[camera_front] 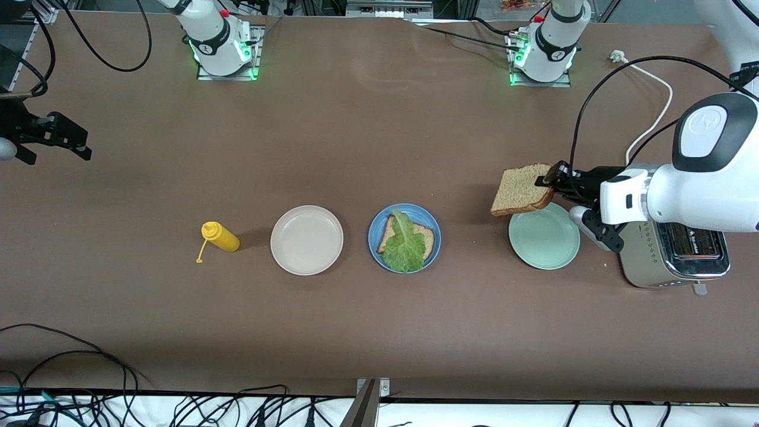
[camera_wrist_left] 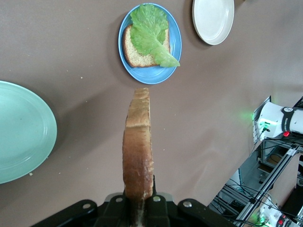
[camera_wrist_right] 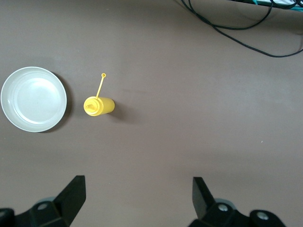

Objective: Make sandwich in blue plate with both arms
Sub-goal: 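Hold the bread slice with the left gripper above the green plate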

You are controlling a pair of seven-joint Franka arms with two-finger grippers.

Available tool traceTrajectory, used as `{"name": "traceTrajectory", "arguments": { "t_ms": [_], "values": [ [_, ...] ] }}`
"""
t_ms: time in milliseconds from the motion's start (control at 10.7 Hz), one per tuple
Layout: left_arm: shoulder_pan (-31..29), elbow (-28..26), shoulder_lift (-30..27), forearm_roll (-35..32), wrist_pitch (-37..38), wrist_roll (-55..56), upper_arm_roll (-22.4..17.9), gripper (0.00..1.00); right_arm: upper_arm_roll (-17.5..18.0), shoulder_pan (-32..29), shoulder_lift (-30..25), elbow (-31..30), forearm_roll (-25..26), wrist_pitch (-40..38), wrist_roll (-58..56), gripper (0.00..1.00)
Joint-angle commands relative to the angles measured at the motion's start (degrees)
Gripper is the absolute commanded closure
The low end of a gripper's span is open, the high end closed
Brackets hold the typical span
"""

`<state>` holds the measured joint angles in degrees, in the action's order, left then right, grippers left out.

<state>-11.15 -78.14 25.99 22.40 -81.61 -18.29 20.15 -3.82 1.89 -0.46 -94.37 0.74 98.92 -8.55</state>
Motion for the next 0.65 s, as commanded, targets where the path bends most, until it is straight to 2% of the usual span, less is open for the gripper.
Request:
{"name": "traceTrajectory", "arguments": {
  "t_ms": [0,561],
  "values": [
    [-0.7,0.7,1.0,3.0,0.8,-1.1,-0.1,1.00,0.0,0.2,0.5,1.4,0.9,-1.2,0.8,0.00],
    [-0.8,0.8,1.9,4.5,0.8,-1.1,-0.1,1.00,0.0,0.2,0.5,1.4,0.9,-1.3,0.8,0.00]
  ]
}}
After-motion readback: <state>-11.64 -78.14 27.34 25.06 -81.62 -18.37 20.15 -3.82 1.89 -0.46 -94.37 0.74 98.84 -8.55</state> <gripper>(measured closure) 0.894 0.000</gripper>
